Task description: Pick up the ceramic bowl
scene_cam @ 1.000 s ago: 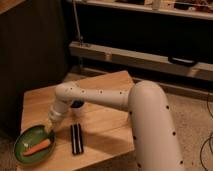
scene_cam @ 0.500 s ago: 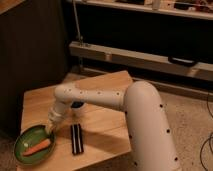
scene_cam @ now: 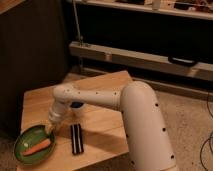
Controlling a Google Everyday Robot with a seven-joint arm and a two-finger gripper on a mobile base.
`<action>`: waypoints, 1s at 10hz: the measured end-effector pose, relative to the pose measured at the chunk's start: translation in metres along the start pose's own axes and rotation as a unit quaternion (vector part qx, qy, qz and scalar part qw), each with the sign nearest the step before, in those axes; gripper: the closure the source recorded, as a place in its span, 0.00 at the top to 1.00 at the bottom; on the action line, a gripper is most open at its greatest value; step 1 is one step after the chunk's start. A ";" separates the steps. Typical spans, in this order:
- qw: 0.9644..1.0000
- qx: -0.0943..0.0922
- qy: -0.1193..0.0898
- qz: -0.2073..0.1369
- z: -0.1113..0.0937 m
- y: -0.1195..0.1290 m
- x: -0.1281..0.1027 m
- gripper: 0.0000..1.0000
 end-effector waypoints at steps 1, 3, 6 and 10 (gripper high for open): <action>1.000 0.002 0.000 -0.001 0.000 0.000 0.000 0.19; 1.000 0.009 0.000 -0.005 0.001 -0.003 -0.001 0.02; 0.999 0.037 0.007 -0.018 -0.005 -0.009 -0.005 0.00; 0.994 0.082 0.048 -0.051 -0.069 -0.044 -0.014 0.00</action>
